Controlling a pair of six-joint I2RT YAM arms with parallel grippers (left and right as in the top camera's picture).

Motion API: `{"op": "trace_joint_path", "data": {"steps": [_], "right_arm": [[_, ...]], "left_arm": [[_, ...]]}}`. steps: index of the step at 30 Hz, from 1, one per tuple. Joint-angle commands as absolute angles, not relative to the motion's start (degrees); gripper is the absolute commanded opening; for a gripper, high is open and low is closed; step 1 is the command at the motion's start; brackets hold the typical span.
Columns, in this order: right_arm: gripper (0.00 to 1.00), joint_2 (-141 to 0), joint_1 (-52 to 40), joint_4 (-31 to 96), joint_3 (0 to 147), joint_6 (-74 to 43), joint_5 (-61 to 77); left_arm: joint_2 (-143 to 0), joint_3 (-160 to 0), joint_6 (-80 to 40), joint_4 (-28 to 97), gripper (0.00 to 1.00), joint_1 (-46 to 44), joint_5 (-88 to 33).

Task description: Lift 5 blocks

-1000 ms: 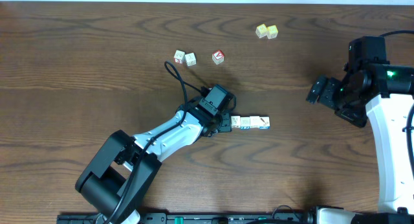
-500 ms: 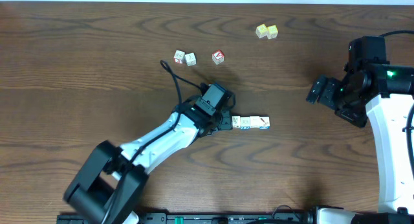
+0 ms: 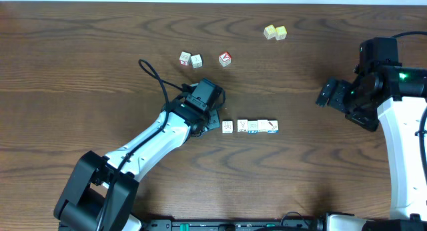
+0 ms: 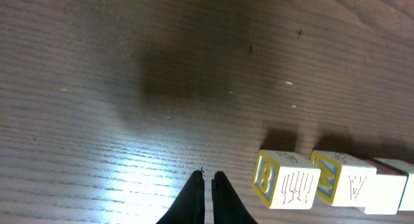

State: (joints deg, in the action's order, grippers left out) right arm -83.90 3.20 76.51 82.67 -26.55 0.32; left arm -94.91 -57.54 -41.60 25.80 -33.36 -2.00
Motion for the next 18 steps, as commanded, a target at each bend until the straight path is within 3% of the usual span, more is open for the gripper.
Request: {"op": "trace_joint_path", "data": {"steps": [1,18], "right_arm": [[0.99,-83.6,3.3,76.5,83.4,-26.5,0.3],[0.99,-83.6,3.3,76.5,83.4,-26.5,0.3]], "left_arm": [[-94.4,-55.9,-42.4,25.1,0.07,-33.8,-1.0],[-101.3,-55.3,-42.7,18.0,0.08,-35.2,-3.0]]}}
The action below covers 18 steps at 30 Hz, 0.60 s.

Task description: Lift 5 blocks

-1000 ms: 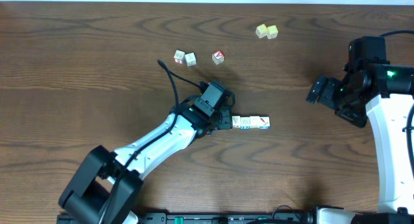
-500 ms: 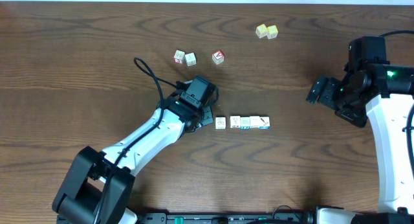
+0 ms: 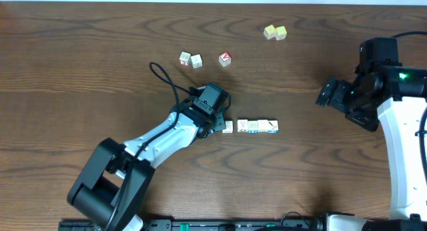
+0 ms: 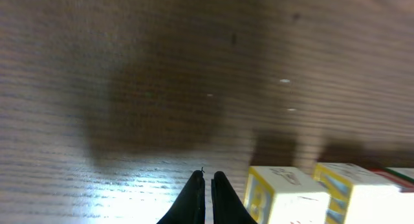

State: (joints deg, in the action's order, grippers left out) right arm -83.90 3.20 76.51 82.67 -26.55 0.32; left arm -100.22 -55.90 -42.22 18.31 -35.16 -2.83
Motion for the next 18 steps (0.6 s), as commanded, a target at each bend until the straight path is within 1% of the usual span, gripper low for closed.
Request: {"op": "trace_joint_path", "data": {"steps": [1,18], "right_arm": [[0.99,-83.6,3.3,76.5,83.4,-26.5,0.3],[0.99,-83.6,3.3,76.5,83.4,-26.5,0.3]], "left_arm": [[-101.3,-55.3,-42.7,17.4,0.07,-35.2,-3.5],[-101.9,-55.3,-42.6,15.6,0.08,-37.4,-5.1]]}}
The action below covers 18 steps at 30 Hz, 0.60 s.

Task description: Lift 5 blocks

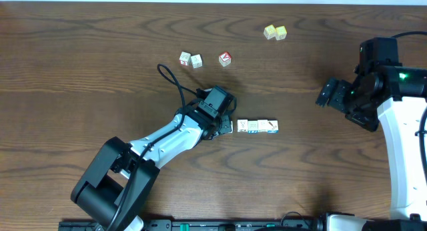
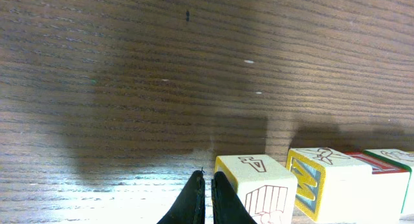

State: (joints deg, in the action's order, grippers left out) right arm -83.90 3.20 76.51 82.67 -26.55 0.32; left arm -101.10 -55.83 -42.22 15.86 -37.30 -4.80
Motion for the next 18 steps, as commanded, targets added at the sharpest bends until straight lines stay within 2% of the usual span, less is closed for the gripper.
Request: {"op": "trace_joint_path", "data": {"steps": [1,18], "right_arm": [[0.99,-83.6,3.3,76.5,83.4,-26.5,0.3],[0.99,-83.6,3.3,76.5,83.4,-26.5,0.3]], "left_arm": [[-101.9,-55.3,-42.6,15.6,0.08,-37.4,-5.1],[-102.0,-55.3,-46.0,14.9,0.07,-37.6,-7.1]]}}
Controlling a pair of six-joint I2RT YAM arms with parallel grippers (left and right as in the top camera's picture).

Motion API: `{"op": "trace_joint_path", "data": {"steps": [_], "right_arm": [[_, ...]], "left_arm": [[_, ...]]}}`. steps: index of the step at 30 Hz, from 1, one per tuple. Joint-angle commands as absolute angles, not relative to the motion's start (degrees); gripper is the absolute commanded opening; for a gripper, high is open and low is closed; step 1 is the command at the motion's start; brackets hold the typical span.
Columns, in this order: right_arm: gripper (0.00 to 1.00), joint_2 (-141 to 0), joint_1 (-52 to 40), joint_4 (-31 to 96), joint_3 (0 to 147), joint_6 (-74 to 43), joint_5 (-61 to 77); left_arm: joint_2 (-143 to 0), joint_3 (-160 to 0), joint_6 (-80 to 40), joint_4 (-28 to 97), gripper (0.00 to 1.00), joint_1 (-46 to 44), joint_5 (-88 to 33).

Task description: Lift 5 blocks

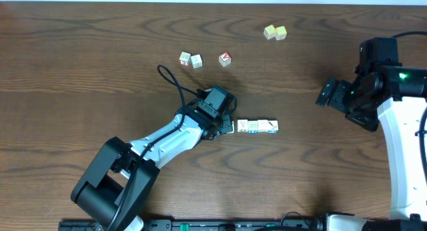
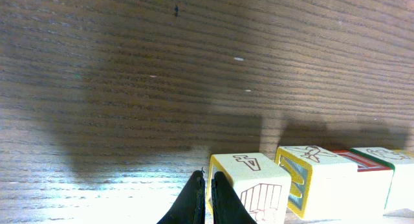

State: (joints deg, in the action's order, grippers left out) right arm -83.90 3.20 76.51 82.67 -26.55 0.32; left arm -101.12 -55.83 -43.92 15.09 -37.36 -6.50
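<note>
A row of several small picture blocks [image 1: 257, 126] lies on the wooden table [image 1: 100, 44]. My left gripper [image 1: 223, 123] is shut and empty, low at the row's left end. In the left wrist view its fingertips [image 2: 208, 175] rest against the left face of the end block [image 2: 249, 185]. The neighbouring yellow-edged block [image 2: 310, 179] and a red-edged one [image 2: 372, 175] follow to the right. My right gripper [image 1: 327, 95] hovers far off at the table's right side; its jaws are not readable.
Two loose blocks [image 1: 190, 59] and a red-marked block [image 1: 225, 58] lie behind the left arm. A yellow pair [image 1: 275, 32] sits at the back. The left arm's cable [image 1: 175, 87] loops over the table.
The left gripper has edged slightly right, so its shut tips now sit against the end block's face. The right arm has not moved.
The shut left gripper was left of the row, a clear gap from the end block, which stood slightly apart from the others. It was then nearer each time. Now it touches the end block, which sits against its neighbour.
</note>
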Motion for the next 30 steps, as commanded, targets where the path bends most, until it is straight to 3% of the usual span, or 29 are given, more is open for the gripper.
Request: {"op": "trace_joint_path", "data": {"steps": [1,22,30], "right_arm": [[0.99,-83.6,3.3,76.5,83.4,-26.5,0.3],[0.99,-83.6,3.3,76.5,83.4,-26.5,0.3],[0.99,-83.6,3.3,76.5,83.4,-26.5,0.3]], "left_arm": [[-102.0,-55.3,-46.7,14.6,0.07,-37.7,-7.1],[-102.2,-55.4,-45.9,12.8,0.08,-38.6,-3.9],[-94.3,-55.4,-46.0,21.6,0.07,-38.4,-4.4]]}}
